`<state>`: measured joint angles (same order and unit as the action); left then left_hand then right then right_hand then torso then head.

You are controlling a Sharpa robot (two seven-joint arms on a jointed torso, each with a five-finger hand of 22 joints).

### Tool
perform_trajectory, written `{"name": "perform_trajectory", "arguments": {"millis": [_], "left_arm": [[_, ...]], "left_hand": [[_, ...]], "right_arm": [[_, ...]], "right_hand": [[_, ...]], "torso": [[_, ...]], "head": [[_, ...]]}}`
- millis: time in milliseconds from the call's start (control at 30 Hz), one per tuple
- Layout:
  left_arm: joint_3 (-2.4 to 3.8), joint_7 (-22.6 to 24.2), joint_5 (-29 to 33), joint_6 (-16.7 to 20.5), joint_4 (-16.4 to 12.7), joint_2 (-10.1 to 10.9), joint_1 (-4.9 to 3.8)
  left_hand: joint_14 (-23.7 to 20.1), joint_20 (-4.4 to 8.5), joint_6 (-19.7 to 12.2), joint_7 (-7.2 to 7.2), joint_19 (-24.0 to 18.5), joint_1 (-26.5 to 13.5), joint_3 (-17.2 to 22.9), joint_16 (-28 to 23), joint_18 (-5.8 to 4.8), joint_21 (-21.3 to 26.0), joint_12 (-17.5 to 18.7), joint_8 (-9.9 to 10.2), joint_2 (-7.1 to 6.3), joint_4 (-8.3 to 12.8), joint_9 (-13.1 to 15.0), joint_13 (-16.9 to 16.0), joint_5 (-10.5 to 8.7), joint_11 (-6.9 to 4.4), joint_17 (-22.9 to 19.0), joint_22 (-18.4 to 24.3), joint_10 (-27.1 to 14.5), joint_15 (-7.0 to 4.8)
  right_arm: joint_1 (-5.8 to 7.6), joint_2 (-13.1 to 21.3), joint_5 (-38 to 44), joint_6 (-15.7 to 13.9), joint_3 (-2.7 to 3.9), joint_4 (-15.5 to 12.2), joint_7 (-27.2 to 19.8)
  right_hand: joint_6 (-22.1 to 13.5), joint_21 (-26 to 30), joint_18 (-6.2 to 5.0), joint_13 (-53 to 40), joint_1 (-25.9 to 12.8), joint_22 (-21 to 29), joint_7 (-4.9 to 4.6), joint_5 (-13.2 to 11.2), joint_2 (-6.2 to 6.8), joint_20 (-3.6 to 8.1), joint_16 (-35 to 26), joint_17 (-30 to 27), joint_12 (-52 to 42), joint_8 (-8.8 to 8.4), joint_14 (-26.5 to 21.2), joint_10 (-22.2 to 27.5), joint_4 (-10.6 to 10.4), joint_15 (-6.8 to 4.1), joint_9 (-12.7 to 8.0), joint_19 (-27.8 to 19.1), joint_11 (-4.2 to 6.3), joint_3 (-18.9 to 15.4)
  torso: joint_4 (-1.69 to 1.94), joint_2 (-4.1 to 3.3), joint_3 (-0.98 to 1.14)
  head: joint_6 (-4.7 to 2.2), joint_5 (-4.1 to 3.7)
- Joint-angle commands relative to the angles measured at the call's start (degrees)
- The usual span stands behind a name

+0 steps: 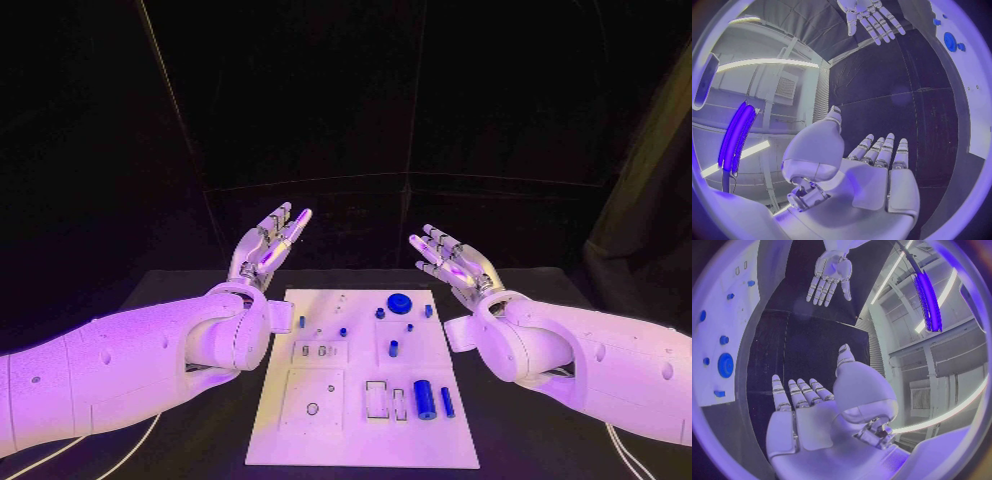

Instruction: Assemble the parts on the task board

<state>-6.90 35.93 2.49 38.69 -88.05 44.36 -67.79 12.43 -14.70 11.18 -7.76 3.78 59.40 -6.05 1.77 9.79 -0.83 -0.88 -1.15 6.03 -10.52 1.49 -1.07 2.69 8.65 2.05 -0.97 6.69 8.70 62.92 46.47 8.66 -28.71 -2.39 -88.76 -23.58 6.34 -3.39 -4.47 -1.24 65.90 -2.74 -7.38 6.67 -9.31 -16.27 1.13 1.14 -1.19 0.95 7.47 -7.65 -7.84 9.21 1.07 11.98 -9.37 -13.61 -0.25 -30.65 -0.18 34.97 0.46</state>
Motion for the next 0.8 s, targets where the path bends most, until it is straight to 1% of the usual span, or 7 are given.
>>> {"name": "perform_trajectory", "arguments": {"millis": [33, 300, 367, 500, 600, 667, 800], "left_arm": [[0.05, 2.75, 0.38, -1.97, 0.00, -0.07, -0.08], [0.05, 2.86, 1.48, -4.53, 0.39, 1.09, -0.03], [0.05, 2.88, 1.50, -5.17, 0.42, 1.54, -0.04], [0.05, 2.70, 1.04, -6.68, -0.08, 2.81, -0.08], [0.05, 2.10, -0.03, -8.19, -0.67, 3.73, -0.09], [0.05, 1.32, -1.14, -9.57, -1.26, 4.47, -0.11], [0.05, 0.12, -2.77, -11.32, -2.45, 5.50, -0.16]], "left_hand": [[0.73, -0.35, 0.37, -3.35, 0.14, 0.51, -0.10, 0.26, 0.50, -0.34, -0.25, -0.38, 0.19, -0.18, 0.06, -0.08, 0.29, 0.49, 0.12, -0.10, 0.28, 0.11], [4.85, -1.09, 2.37, -4.47, 1.66, 1.58, -0.64, 1.25, 0.33, -1.07, -0.53, -0.66, 0.85, 0.35, 0.27, -0.31, 0.29, 1.67, 0.81, -0.53, 2.44, 1.22], [11.37, -1.93, 5.36, -5.91, 4.68, 2.71, -0.74, 3.31, 0.04, -2.41, -1.16, -1.21, 1.04, 1.04, 0.60, -0.71, 0.22, 3.11, 1.88, -1.29, 5.92, 2.35], [28.45, -2.17, 17.81, -6.83, 23.17, 8.71, 1.13, 8.95, -1.24, -10.57, -4.53, -3.85, -0.30, 5.72, 1.91, -2.22, 0.33, 4.23, 4.22, -5.36, 21.72, 3.76], [35.48, -1.88, 26.82, -6.44, 33.88, 11.71, 2.68, 10.99, 0.01, -14.83, -7.18, -5.60, -1.82, 8.32, 2.61, -3.01, 0.20, 4.27, 4.74, -6.94, 34.55, 2.31], [42.29, -0.86, 34.74, -6.18, 40.19, 13.38, 3.65, 13.26, 0.71, -17.20, -9.56, -7.23, -2.46, 9.81, 3.22, -3.58, 0.31, 2.87, 5.80, -7.61, 42.74, 0.50], [48.78, 0.95, 38.19, -5.17, 46.27, 14.14, 4.28, 14.50, 0.87, -18.48, -10.76, -7.42, -2.55, 10.93, 2.87, -3.80, 0.33, 1.23, 7.41, -7.60, 49.06, -1.60]], "right_arm": [[0.38, 0.15, 5.50, 8.26, -0.14, 0.05, 2.88], [0.57, 2.67, 11.72, 7.37, -0.17, 1.38, 0.37], [0.60, 2.81, 13.41, 7.34, -0.15, 1.84, 0.19], [0.84, 3.06, 17.61, 7.61, -0.11, 2.97, 0.46], [1.42, 2.90, 20.86, 7.93, -0.07, 4.12, 1.00], [2.12, 2.63, 23.53, 8.24, -0.06, 4.99, 1.48], [3.55, 2.05, 30.82, 8.34, -0.02, 6.46, 3.39]], "right_hand": [[6.97, -4.19, -2.37, -0.81, 7.22, -2.05, -5.75, 0.65, -0.73, -0.44, 1.78, 1.01, -1.20, 1.15, 10.78, -9.21, 4.33, 1.56, 0.77, 8.17, -2.08, 0.25], [15.43, -7.68, -2.77, -1.58, 10.89, -3.29, -6.38, 0.75, -0.77, -0.51, 3.29, 1.78, -2.26, 2.20, 22.67, -20.46, 8.52, 2.41, 1.49, 14.81, -3.37, 1.33], [19.60, -9.50, -3.46, -1.96, 12.06, -3.91, -6.57, 0.73, -0.72, -0.41, 4.07, 2.06, -3.16, 2.82, 28.35, -26.91, 9.90, 2.96, 1.83, 18.73, -4.08, 1.83], [28.41, -12.57, -5.01, -2.58, 14.28, -4.74, -7.12, 0.45, -0.75, -0.36, 6.16, 2.70, -4.97, 4.27, 41.11, -39.56, 12.32, 2.06, 2.51, 25.48, -3.43, 2.82], [33.90, -13.83, -5.89, -2.53, 15.43, -4.89, -6.84, 0.60, -0.73, -0.21, 6.53, 2.68, -5.16, 5.00, 44.81, -43.07, 13.86, 1.05, 2.80, 28.50, -2.58, 3.43], [39.88, -14.93, -6.13, -2.52, 16.49, -5.10, -6.61, 1.92, -0.84, 0.27, 7.01, 2.72, -5.50, 5.93, 47.84, -45.72, 15.26, 0.26, 3.16, 30.90, -1.91, 4.11], [44.04, -16.62, -6.18, -2.37, 17.09, -5.44, -5.86, 2.41, -0.97, 1.62, 7.59, 2.74, -5.44, 6.11, 52.60, -49.22, 17.16, -1.17, 3.00, 34.38, -0.94, 4.72]], "torso": [[-0.01, 0.01, 0.00], [-0.24, -0.70, 0.12], [-0.27, -0.67, 0.07], [-0.03, -1.01, -0.01], [0.14, -1.42, 0.03], [0.23, -2.09, 0.11], [0.40, -3.12, 0.15]], "head": [[-0.01, 0.00], [0.57, -0.80], [0.68, -0.87], [0.53, -1.01], [0.44, -0.99], [0.14, -0.99], [0.16, -1.22]]}}
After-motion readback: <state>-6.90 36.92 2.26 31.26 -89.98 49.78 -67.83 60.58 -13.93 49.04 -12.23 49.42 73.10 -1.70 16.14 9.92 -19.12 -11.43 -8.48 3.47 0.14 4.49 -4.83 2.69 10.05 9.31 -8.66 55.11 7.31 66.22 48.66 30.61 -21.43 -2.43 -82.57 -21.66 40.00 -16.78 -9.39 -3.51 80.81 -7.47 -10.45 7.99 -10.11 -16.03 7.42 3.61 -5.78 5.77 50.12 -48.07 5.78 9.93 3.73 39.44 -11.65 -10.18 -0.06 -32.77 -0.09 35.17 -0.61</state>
